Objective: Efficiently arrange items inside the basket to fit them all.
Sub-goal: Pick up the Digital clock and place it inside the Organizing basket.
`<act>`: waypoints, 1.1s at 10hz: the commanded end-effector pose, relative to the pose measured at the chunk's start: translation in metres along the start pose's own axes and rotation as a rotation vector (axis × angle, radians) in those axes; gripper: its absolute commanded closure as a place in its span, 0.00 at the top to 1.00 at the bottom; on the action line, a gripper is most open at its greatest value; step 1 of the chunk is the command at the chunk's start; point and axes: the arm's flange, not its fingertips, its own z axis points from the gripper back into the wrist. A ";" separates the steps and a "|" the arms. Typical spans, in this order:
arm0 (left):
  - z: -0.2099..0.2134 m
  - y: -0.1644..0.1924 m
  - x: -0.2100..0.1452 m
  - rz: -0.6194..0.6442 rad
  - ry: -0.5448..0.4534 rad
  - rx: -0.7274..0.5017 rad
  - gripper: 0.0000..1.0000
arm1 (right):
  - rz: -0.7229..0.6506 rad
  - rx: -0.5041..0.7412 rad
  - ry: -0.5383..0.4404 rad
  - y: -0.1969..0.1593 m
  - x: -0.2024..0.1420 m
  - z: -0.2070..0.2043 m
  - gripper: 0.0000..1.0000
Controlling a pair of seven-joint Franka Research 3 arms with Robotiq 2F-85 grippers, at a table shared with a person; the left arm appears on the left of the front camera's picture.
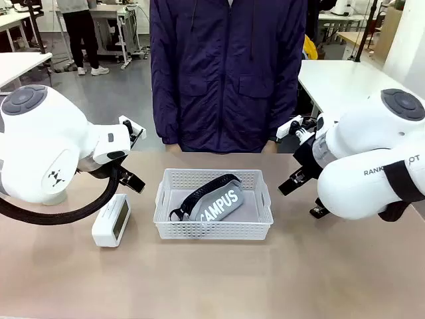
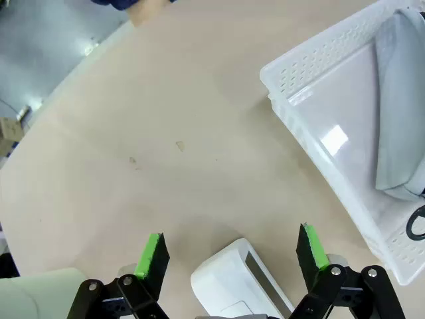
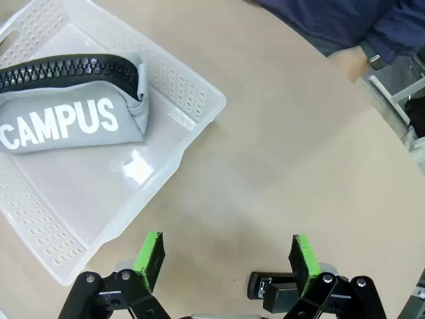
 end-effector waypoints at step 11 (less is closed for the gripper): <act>0.017 0.000 -0.001 -0.022 0.001 -0.071 1.00 | -0.029 0.033 0.017 -0.006 0.000 0.012 1.00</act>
